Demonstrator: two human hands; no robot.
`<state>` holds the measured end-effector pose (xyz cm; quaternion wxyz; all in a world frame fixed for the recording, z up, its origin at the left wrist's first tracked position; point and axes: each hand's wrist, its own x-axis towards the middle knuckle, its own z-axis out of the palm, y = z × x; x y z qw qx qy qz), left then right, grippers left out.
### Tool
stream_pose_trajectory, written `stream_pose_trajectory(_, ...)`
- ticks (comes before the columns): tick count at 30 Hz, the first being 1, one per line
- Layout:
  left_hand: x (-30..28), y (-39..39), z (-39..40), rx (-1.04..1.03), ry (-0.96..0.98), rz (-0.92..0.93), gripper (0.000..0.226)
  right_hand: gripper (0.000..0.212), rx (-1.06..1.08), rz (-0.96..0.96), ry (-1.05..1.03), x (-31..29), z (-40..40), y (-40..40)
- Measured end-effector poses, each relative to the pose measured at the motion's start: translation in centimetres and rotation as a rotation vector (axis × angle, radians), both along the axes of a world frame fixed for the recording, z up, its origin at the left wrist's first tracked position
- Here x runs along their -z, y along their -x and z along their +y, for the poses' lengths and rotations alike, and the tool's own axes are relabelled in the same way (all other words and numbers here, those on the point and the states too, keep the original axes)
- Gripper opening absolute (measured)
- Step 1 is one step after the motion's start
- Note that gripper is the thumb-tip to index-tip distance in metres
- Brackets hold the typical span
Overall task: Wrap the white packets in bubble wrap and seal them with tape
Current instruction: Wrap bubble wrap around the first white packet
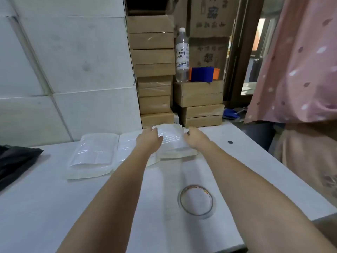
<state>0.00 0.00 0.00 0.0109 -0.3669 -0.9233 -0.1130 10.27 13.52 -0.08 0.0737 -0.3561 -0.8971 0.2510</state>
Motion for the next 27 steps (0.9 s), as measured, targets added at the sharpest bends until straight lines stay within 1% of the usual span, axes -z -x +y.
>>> stream_pose_trajectory(3,0.3,0.8,1.5,-0.064,-0.06,-0.083,0.046,0.021,0.055,0.097,0.036,0.6,1.5,1.3)
stream_pose_trajectory(5,0.3,1.3,2.3,-0.116,-0.11,-0.134,0.046,0.027,0.126,0.095,0.078,1.0,2.2,2.1)
stream_pose_trajectory(7,0.8,2.1,2.9,-0.165,-0.179,-0.199,0.044,0.027,0.146,0.096,0.141,1.5,2.6,2.9)
stream_pose_trajectory(10,0.9,2.8,3.5,-0.242,-0.3,-0.415,0.046,0.057,0.217,0.113,0.341,2.0,3.2,4.1)
stream_pose_trajectory(12,0.6,2.7,3.9,-0.272,-0.35,-0.561,0.052,0.068,0.28,0.113,0.452,2.0,3.4,4.2)
stream_pose_trajectory(15,0.2,2.6,4.2,-0.302,-0.406,-0.678,0.059,0.079,0.279,0.129,0.585,2.0,3.9,4.4)
stream_pose_trajectory(17,-0.1,2.5,4.3,-0.322,-0.445,-0.727,0.063,0.09,0.261,0.157,0.629,3.5,5.8,5.5)
stream_pose_trajectory(19,-0.4,2.6,4.4,-0.351,-0.52,-0.775,0.061,0.098,0.282,0.204,0.672,5.2,7.4,6.3)
stream_pose_trajectory(20,-0.6,2.4,4.3,-0.372,-0.567,-0.812,0.061,0.096,0.296,0.247,0.695,4.5,6.9,5.9)
stream_pose_trajectory(21,-1.0,2.2,4.1,-0.393,-0.623,-0.859,0.064,0.088,0.31,0.29,0.711,3.3,5.9,5.3)
stream_pose_trajectory(22,-1.4,2.1,3.8,-0.414,-0.681,-0.914,0.069,0.077,0.323,0.327,0.718,1.4,4.0,4.2)
stream_pose_trajectory(24,-2.2,1.9,3.1,-0.428,-0.771,-1.0,0.074,0.059,0.338,0.389,0.73,-0.6,2.4,3.1)
stream_pose_trajectory(27,-3.0,1.7,1.7,-0.425,-0.819,-1.067,0.072,0.049,0.332,0.435,0.74,-1.9,1.3,2.3)
